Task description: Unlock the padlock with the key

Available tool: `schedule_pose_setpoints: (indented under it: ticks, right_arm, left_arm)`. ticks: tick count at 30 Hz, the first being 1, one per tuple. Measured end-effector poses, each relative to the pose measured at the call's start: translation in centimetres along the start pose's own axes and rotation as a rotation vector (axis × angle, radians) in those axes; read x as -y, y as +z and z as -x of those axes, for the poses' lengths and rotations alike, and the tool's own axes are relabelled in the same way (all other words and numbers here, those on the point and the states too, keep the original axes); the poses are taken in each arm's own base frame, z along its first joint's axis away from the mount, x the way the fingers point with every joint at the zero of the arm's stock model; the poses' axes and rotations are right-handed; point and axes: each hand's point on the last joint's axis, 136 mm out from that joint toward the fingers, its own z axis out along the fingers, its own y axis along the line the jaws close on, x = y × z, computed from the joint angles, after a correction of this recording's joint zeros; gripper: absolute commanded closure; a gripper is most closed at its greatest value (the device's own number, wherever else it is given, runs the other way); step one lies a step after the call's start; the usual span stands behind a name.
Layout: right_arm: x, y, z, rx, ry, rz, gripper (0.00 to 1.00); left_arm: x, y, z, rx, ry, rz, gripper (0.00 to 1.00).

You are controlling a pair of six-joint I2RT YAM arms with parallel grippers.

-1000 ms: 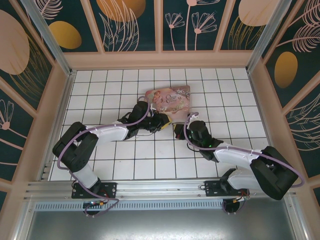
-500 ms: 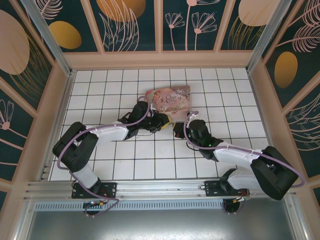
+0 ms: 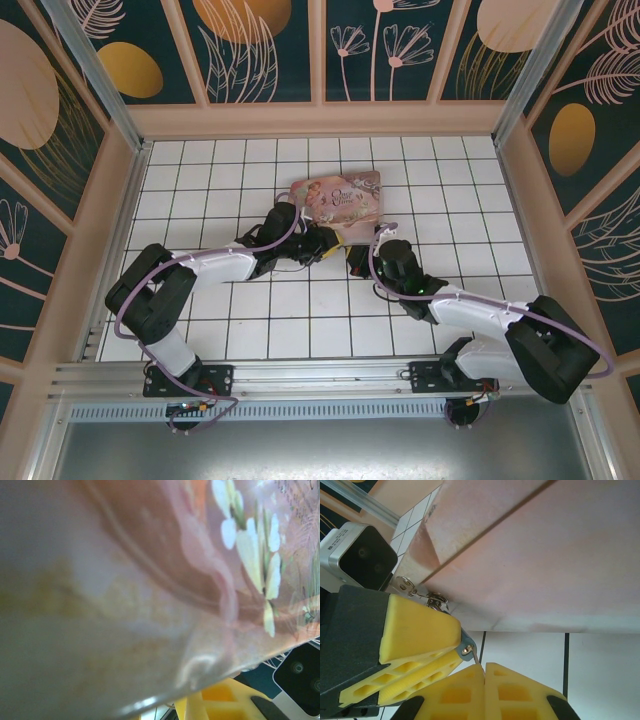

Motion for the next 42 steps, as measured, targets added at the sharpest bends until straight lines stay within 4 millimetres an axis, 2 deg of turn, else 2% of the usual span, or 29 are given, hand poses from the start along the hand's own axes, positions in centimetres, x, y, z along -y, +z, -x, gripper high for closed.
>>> schedule_pose_setpoints:
  ticks: [42]
  right_arm:
    - [-0.27, 0.36, -0.03, 0.0, -0.01, -0.014, 1.0]
  left_arm:
    - [-0.09, 0.17, 0.36, 0.007, 0.001, -0.006, 1.0]
